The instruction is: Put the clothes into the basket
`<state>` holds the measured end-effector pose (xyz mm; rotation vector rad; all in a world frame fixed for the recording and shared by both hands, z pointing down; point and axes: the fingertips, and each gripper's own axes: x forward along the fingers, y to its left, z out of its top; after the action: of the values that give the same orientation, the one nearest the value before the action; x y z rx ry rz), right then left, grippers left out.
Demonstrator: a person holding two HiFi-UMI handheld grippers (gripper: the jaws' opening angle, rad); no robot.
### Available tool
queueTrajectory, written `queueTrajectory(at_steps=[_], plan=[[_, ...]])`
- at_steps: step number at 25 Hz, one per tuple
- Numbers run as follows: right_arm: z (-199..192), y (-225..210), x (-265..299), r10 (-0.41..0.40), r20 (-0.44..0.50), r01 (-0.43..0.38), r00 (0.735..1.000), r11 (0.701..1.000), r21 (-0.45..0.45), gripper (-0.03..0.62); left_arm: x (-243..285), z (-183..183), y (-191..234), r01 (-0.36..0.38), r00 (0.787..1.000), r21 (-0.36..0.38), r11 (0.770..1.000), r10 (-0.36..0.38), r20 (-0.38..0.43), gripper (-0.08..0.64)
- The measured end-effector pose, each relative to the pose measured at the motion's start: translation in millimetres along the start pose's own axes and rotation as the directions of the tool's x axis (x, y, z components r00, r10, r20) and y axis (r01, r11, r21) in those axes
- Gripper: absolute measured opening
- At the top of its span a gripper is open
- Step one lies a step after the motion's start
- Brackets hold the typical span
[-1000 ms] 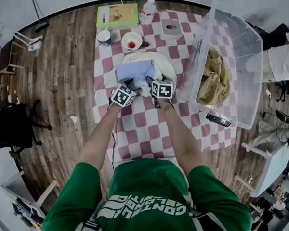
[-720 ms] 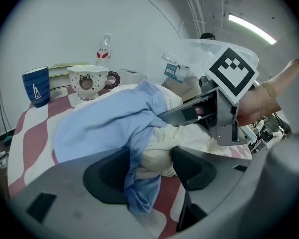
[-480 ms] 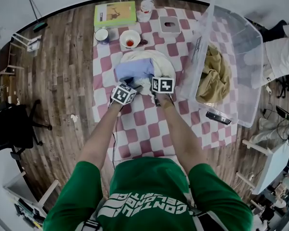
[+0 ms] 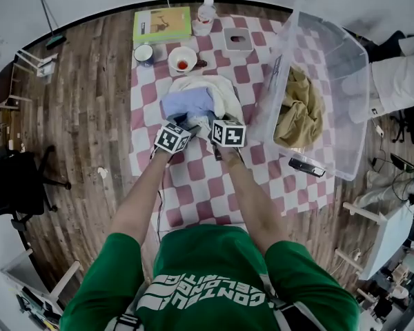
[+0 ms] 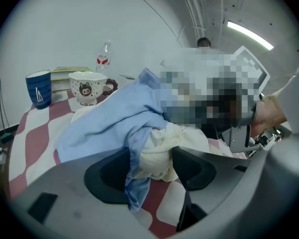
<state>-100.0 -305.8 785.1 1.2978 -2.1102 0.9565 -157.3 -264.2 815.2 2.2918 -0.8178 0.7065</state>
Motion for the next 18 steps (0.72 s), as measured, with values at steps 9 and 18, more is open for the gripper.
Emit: queueTrajectory(at_steps=[9, 18], plan=[[47, 45, -54, 0.065, 0.150, -0.043, 0.987, 0.988, -0.145, 0.067, -31, 39, -30, 0.005, 0.976, 0.023, 1.000, -0.010, 0.217, 0.228], [113, 92, -119, 0.138, 0.309, -0.058, 0.941, 0.966, -0.253, 0.067, -93, 108, -50, -0.072, 0.906, 0.096, 0.993, 0.025, 0.421, 0.189]])
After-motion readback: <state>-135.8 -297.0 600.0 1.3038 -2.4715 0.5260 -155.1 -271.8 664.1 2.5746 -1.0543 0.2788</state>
